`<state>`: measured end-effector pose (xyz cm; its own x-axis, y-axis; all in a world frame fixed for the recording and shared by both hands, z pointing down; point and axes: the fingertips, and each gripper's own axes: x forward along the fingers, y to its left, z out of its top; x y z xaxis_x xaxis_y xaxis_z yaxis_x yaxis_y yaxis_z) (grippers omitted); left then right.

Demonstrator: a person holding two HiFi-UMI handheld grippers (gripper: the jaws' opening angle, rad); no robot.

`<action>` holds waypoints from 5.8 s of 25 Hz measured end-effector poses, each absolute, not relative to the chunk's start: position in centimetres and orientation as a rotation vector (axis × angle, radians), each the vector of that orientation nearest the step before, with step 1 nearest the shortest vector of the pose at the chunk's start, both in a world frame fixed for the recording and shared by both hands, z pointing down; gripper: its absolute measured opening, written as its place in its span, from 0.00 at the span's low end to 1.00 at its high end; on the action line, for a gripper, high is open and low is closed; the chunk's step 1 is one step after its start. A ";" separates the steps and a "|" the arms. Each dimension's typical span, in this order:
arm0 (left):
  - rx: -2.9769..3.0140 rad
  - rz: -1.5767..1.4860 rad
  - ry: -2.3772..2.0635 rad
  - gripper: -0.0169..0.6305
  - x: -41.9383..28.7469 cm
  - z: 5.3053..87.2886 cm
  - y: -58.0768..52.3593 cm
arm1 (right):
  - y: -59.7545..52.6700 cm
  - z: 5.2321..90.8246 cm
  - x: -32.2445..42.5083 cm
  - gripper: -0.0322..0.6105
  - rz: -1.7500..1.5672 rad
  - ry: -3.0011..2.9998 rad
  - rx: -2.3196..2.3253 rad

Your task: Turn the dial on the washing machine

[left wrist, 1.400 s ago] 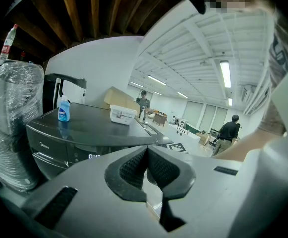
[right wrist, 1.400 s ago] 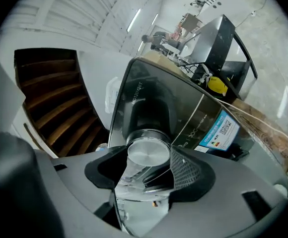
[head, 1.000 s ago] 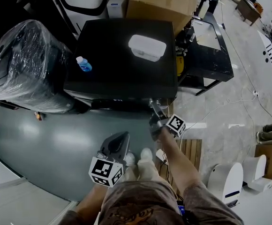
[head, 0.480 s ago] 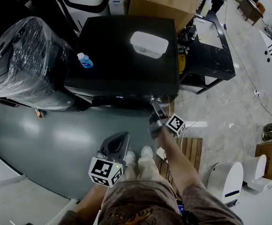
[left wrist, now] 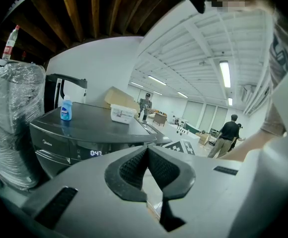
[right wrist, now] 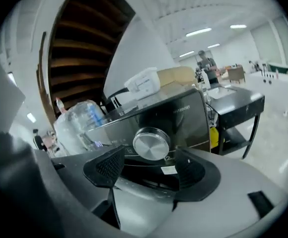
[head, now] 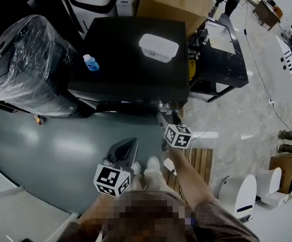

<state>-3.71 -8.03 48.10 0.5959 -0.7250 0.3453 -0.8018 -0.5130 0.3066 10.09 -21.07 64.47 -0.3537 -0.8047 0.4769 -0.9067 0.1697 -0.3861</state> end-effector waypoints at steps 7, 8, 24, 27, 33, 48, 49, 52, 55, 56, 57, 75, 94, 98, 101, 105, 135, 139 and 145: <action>2.394 0.236 -1.218 0.02 -3.7 48.1 -7.8 | -22.3 64.4 10.2 0.49 0.696 -2.146 1.663; 2.394 0.236 -1.219 0.02 -3.7 48.0 -7.8 | -22.5 64.6 10.2 0.49 0.699 -2.137 1.663; 2.389 0.245 -1.228 0.02 -4.3 47.9 -8.2 | -23.4 65.3 9.8 0.47 0.829 -2.103 1.688; 2.390 0.245 -1.226 0.02 -4.4 48.0 -8.3 | -23.4 65.4 9.8 0.46 0.896 -2.128 1.699; 2.389 0.255 -1.217 0.02 -4.2 48.3 -8.0 | -23.3 65.6 10.0 0.46 1.142 -2.243 1.726; 2.389 0.273 -1.213 0.02 -3.9 48.5 -7.8 | -23.5 65.2 10.4 0.46 1.589 -2.433 1.747; 2.389 0.275 -1.213 0.02 -3.9 48.5 -7.8 | -23.5 65.2 10.4 0.46 1.629 -2.443 1.749; 2.387 0.282 -1.211 0.02 -3.9 48.7 -7.7 | -23.4 65.2 10.4 0.46 1.723 -2.467 1.760; 2.385 0.290 -1.213 0.02 -4.0 48.8 -7.6 | -23.4 65.3 10.6 0.46 1.828 -2.486 1.763; 2.385 0.292 -1.214 0.02 -4.0 48.8 -7.5 | -23.4 65.4 10.6 0.46 1.877 -2.490 1.762; 2.384 0.294 -1.214 0.02 -4.0 48.8 -7.5 | -23.4 65.4 10.7 0.46 1.930 -2.494 1.758; 2.375 0.306 -1.211 0.02 -3.6 49.2 -7.5 | -23.2 67.1 11.1 0.46 2.706 -2.390 1.670; 2.362 0.290 -1.207 0.02 -3.7 49.4 -7.6 | -21.9 65.1 10.9 0.47 2.379 -2.455 1.697; 2.377 0.254 -1.209 0.02 -3.5 48.3 -7.9 | -21.0 61.9 11.1 0.47 2.289 -2.534 1.633; 2.397 0.222 -1.204 0.02 -3.4 47.3 -8.3 | -20.9 58.6 11.5 0.47 2.199 -2.628 1.600; 2.423 0.167 -1.199 0.02 -3.2 45.2 -8.8 | -20.4 52.7 11.6 0.47 2.020 -2.779 1.538; 2.512 0.030 -1.306 0.02 -5.9 39.8 -8.0 | -6.2 39.7 6.6 0.05 0.400 -2.793 1.355; 2.514 0.006 -1.322 0.02 -6.1 40.9 -7.9 | -6.3 41.1 7.3 0.05 0.383 -2.776 1.404; 2.513 0.011 -1.329 0.02 -6.2 42.7 -7.4 | -6.1 43.4 7.6 0.05 0.416 -2.736 1.424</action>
<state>-6.20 -7.35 42.71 0.5726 -0.8070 0.1447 -0.8093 -0.5282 0.2570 7.63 -6.07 43.41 -0.5812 -0.8002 0.1479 -0.8080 0.5458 -0.2218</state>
